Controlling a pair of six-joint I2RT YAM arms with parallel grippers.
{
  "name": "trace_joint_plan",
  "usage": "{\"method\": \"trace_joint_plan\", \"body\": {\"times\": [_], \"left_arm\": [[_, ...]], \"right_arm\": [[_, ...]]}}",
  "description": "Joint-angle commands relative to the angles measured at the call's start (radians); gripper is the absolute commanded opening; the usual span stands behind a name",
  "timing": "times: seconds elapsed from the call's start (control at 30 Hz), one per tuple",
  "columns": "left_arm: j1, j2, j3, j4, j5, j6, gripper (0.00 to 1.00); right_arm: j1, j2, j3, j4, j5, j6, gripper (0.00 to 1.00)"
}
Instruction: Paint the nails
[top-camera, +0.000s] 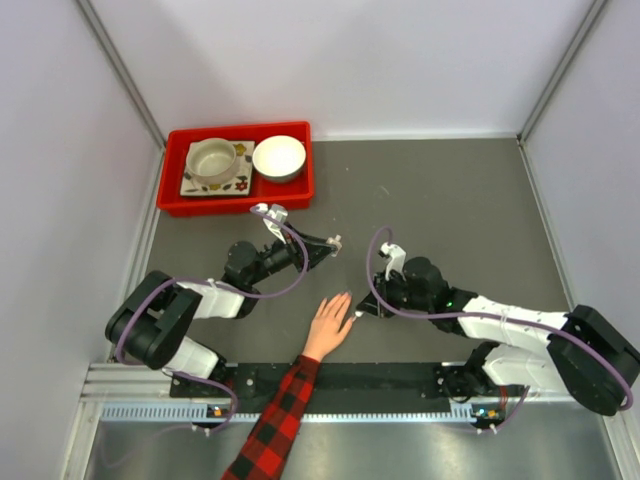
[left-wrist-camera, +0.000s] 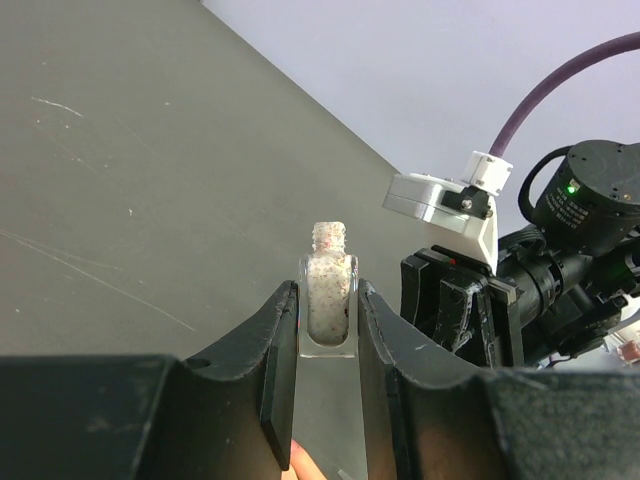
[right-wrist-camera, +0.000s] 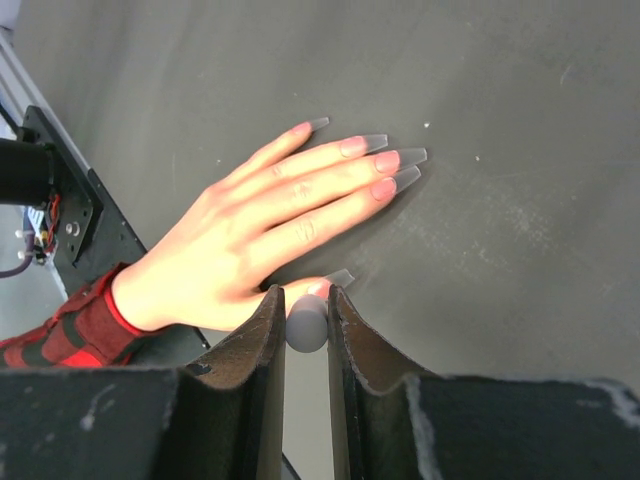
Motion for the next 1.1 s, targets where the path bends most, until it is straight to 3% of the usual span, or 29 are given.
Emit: {"method": "trace_joint_plan", "body": {"times": [0.0, 1.07], "left_arm": [[-0.004, -0.03, 0.035, 0.265, 0.004, 0.008, 0.0], [-0.004, -0.033, 0.046, 0.251, 0.021, 0.016, 0.0]], "right_arm": [[0.015, -0.002, 0.053, 0.044, -0.02, -0.018, 0.0], [0.015, 0.051, 0.093, 0.018, 0.011, -0.043, 0.0]]}}
